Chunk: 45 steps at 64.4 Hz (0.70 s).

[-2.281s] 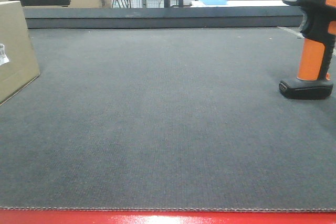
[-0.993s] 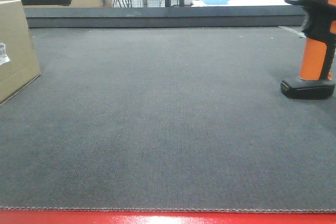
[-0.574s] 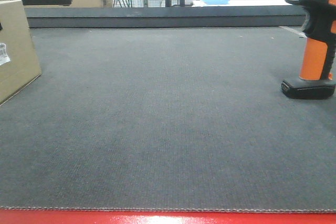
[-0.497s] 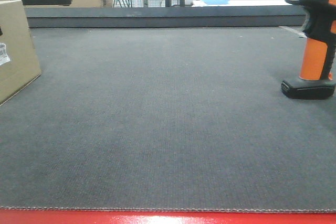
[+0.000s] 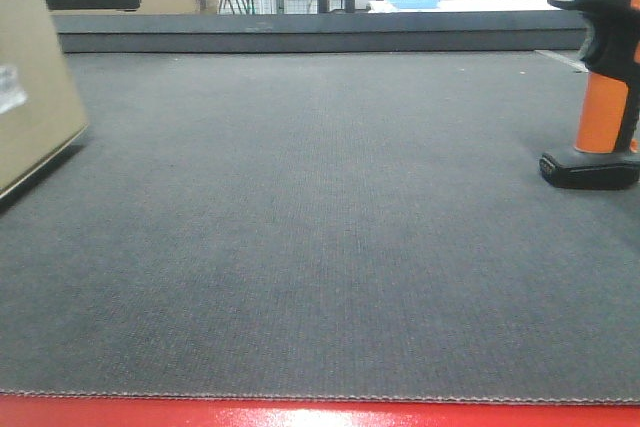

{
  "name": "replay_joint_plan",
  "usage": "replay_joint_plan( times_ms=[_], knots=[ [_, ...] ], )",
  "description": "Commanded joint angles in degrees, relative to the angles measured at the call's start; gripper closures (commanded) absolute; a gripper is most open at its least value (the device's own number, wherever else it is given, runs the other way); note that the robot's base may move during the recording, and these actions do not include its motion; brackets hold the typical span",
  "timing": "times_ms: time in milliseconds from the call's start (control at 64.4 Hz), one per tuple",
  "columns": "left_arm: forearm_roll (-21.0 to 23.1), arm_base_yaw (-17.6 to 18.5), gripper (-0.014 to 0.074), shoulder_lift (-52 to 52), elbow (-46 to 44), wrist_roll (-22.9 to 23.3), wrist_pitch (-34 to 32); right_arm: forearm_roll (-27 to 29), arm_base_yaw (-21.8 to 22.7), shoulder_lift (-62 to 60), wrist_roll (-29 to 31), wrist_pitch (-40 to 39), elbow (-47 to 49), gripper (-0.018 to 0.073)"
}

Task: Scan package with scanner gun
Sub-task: 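Grasp the cardboard box with the left gripper and lift it, then grasp the orange scanner gun by its handle with the right gripper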

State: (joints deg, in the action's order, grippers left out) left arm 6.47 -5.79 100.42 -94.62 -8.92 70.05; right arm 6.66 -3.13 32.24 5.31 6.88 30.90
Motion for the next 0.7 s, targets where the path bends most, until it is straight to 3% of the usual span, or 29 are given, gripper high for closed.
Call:
replay_joint_plan(
  times_ms=[0,93,233,450,559,683],
  knots=[
    [9.9,-1.0,0.0708,-3.7,-0.5,-1.4,-0.1,0.1,-0.9,0.1,0.3,-0.1,0.5,-0.0009],
    [21.4,-2.8,0.0708,-5.8,0.5,-5.1,-0.1,0.1,-2.4,-0.6,0.3,1.7,0.5,-0.0009],
    [34.4,-4.3,0.0708,-7.6,4.1,-8.3,-0.1,0.5,-4.3,-1.5,0.3,5.0,0.5,-0.0009],
    [42.1,-4.3,0.0708,-7.8,10.7,-10.7,-0.1,7.0,-7.9,-1.3,0.3,3.9,-3.4,-0.0009],
    [45.5,-4.3,0.0708,-7.8,13.4,-12.1,-0.1,7.0,-8.2,0.1,0.3,-2.5,-8.5,-0.0009],
    [45.9,-4.3,0.0708,-7.8,14.3,-12.1,-0.1,7.0,-8.2,3.3,0.3,-13.9,-13.3,-0.0009]
  ],
)
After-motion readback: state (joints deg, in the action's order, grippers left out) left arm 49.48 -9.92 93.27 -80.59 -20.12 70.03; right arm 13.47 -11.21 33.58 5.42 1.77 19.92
